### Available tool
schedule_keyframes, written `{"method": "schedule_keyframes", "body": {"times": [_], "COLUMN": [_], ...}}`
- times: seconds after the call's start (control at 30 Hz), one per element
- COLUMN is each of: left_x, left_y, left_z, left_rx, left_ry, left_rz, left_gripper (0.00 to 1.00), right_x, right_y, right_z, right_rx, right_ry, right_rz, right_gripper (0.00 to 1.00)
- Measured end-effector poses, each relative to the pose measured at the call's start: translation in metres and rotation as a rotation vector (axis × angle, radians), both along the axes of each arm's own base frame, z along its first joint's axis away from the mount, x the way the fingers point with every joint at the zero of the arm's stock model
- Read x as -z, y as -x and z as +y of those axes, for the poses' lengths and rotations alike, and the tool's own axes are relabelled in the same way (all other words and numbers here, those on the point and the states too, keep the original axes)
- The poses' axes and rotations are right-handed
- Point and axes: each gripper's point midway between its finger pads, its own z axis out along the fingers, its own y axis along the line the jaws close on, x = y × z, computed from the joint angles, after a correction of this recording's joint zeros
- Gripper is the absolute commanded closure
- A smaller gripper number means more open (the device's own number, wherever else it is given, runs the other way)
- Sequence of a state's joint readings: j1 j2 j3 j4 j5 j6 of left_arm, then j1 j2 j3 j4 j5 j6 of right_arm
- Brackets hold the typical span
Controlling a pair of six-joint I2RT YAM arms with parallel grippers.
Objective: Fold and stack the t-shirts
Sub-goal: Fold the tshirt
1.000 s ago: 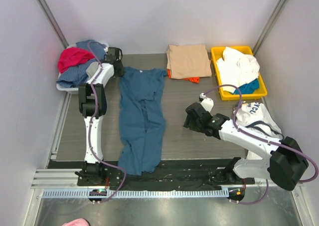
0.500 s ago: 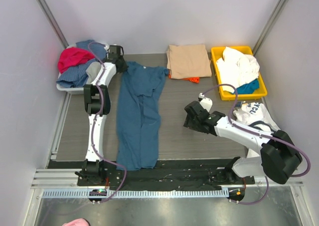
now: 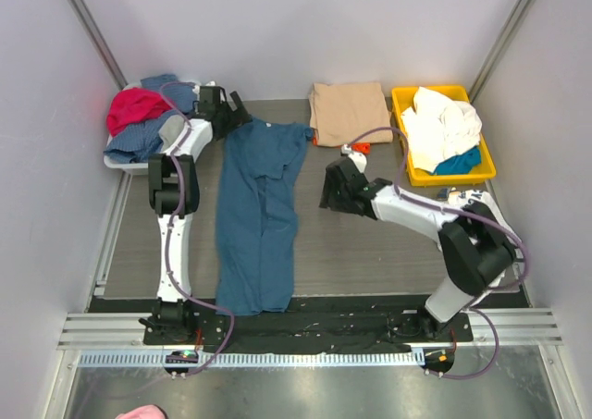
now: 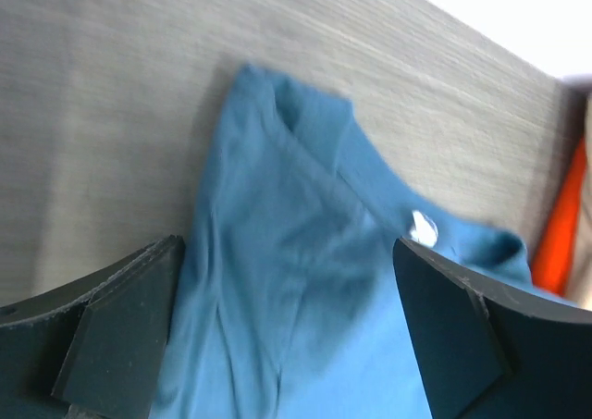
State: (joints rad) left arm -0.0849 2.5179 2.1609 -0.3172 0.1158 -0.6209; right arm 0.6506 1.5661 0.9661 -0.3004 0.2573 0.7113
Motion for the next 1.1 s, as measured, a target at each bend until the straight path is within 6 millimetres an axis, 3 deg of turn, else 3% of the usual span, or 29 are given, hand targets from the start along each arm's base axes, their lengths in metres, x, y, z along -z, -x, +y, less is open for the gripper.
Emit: {"method": "schedule_keyframes", "body": {"times": [0.1,0.2,0.43,0.6,0.7,0.83,1.1], "left_x": [-0.012,-0.038,-0.126,-0.163,-0.169,-0.161,-0.142], "left_y": [0.013,0.022,0.050,0.085,0.111,0.149,0.199], "left_z": [-0.003,-0.010,-0.030,-0.041,-0.046,-0.049,-0.046], "left_rx": [0.018,0.052,0.152,0.204,0.226,0.249,0.268], "left_ry": [0.026,0.055,0.120,0.136,0.136,0.125,0.105], "left_rz": [0.004,-0.023,-0.179,-0.240,-0.244,-0.221,-0.176], "left_gripper": [0.00,0.00,0.00,0.00,0.00,0.00,0.00], "right_x": [0.003,0.006,-0.002,-0.014,-0.017,-0.013,0.022], "right_y": [-0.036,-0.074,-0.149,-0.174,-0.182,-0.191,-0.208], "right_z": [0.020,0.040,0.088,0.121,0.138,0.154,0.146], "right_rx": [-0.043,-0.089,-0.251,-0.398,-0.473,-0.535,-0.510], "right_ry": [-0.026,-0.065,-0.152,-0.226,-0.284,-0.360,-0.438], "right_rz": [-0.003,-0.013,-0.097,-0.156,-0.170,-0.174,-0.103], "right_gripper": [0.38,0.37,0.37,0.37,0.36,0.36,0.35]}}
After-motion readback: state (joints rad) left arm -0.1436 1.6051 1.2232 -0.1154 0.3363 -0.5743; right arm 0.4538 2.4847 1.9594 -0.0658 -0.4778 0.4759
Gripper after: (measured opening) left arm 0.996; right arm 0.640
